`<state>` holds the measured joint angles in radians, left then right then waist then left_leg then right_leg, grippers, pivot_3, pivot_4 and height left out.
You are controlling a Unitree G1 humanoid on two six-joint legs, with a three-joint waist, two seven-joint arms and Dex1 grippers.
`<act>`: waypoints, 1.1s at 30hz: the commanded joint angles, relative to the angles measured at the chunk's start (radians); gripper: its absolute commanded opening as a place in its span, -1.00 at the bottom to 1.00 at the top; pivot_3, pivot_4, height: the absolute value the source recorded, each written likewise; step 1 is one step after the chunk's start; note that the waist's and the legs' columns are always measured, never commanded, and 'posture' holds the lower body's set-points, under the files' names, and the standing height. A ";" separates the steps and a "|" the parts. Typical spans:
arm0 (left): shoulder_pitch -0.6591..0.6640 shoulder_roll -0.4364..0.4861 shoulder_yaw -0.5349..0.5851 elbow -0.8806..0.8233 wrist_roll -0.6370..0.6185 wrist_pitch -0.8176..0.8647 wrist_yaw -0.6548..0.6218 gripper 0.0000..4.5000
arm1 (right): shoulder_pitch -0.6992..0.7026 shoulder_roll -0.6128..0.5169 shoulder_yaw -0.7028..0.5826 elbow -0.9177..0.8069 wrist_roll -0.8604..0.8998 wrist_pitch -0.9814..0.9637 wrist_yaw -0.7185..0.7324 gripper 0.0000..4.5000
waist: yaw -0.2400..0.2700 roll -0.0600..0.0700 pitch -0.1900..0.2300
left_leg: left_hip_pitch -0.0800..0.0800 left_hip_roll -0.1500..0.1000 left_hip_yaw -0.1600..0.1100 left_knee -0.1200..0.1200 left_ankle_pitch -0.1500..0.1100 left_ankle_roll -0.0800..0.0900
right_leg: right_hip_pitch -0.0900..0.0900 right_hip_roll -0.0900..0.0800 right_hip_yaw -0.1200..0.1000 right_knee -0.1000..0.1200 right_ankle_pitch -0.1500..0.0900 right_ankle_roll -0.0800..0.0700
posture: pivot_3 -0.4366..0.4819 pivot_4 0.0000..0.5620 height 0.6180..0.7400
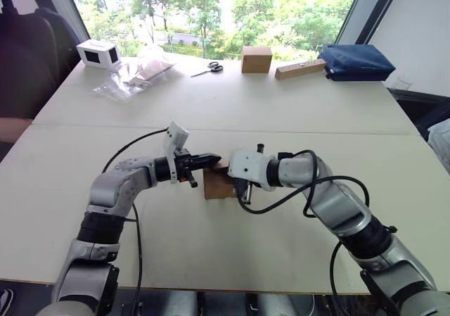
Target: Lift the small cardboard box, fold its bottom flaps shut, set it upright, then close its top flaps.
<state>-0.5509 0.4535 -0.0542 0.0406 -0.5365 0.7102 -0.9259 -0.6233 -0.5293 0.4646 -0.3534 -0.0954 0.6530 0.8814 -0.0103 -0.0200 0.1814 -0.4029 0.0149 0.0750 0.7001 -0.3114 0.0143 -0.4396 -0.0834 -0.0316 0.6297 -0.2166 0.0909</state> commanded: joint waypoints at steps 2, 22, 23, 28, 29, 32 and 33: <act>0.013 0.038 -0.060 -0.048 0.061 -0.063 -0.046 -0.99 | 0.012 -0.006 -0.064 -0.076 0.076 0.036 0.033 -1.00 | 0.000 0.000 0.000 | 0.000 0.000 0.000 0.000 0.000 0.000 | 0.000 0.000 0.000 0.000 0.000 0.000 | -0.05 -0.47 1.00; -0.013 0.068 0.058 -0.215 -0.025 0.018 0.016 -0.99 | 0.059 -0.022 -0.279 -0.030 0.254 0.019 -0.043 -1.00 | -0.002 0.000 0.000 | -0.001 0.001 0.000 0.000 0.000 0.000 | -0.001 0.000 0.000 0.000 0.000 0.000 | -0.05 -0.47 1.00; -0.007 0.075 0.051 -0.231 -0.008 0.003 0.024 -0.99 | 0.059 -0.020 -0.277 -0.023 0.256 0.013 -0.047 -1.00 | -0.002 0.000 0.000 | -0.001 0.001 0.000 0.000 0.000 0.000 | -0.001 0.000 0.000 0.000 0.000 0.000 | -0.05 -0.47 1.00; 0.023 0.094 -0.003 -0.267 0.054 -0.055 0.032 -0.99 | 0.055 -0.013 -0.256 0.008 0.254 -0.021 -0.056 -1.00 | -0.001 0.000 0.000 | -0.001 0.001 0.000 0.000 0.000 0.000 | -0.001 0.000 0.000 0.000 0.000 0.000 | -0.05 -0.47 1.00; 0.027 0.088 -0.005 -0.270 0.052 -0.053 0.038 -0.99 | 0.052 -0.012 -0.248 0.013 0.251 -0.027 -0.055 -1.00 | -0.001 0.000 0.000 | -0.001 0.001 0.000 0.000 0.000 0.000 | -0.001 0.000 0.000 0.000 0.000 0.000 | -0.05 -0.47 1.00; 0.040 0.079 -0.023 -0.277 0.065 -0.063 0.053 -0.99 | 0.045 -0.011 -0.227 0.023 0.245 -0.044 -0.052 -1.00 | 0.000 0.000 0.000 | -0.001 0.001 0.000 0.000 0.000 0.000 | -0.001 0.000 0.000 0.000 0.000 0.000 | -0.05 -0.47 1.00; 0.048 0.077 -0.035 -0.277 0.074 -0.066 0.055 -0.99 | 0.044 -0.010 -0.216 0.024 0.241 -0.048 -0.049 -1.00 | 0.000 0.000 0.000 | -0.001 0.001 0.000 0.000 0.000 0.000 | -0.001 0.000 0.000 0.000 0.000 0.000 | -0.05 -0.47 1.00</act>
<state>-0.5064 0.5310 -0.0718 -0.2018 -0.4751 0.6663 -0.8765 -0.5597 -0.5410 0.2433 -0.3171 0.1485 0.6276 0.8307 -0.0108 -0.0202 0.1817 -0.4040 0.0160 0.0750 0.6998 -0.3116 0.0146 -0.4405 -0.0836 -0.0314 0.6294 -0.2166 0.0909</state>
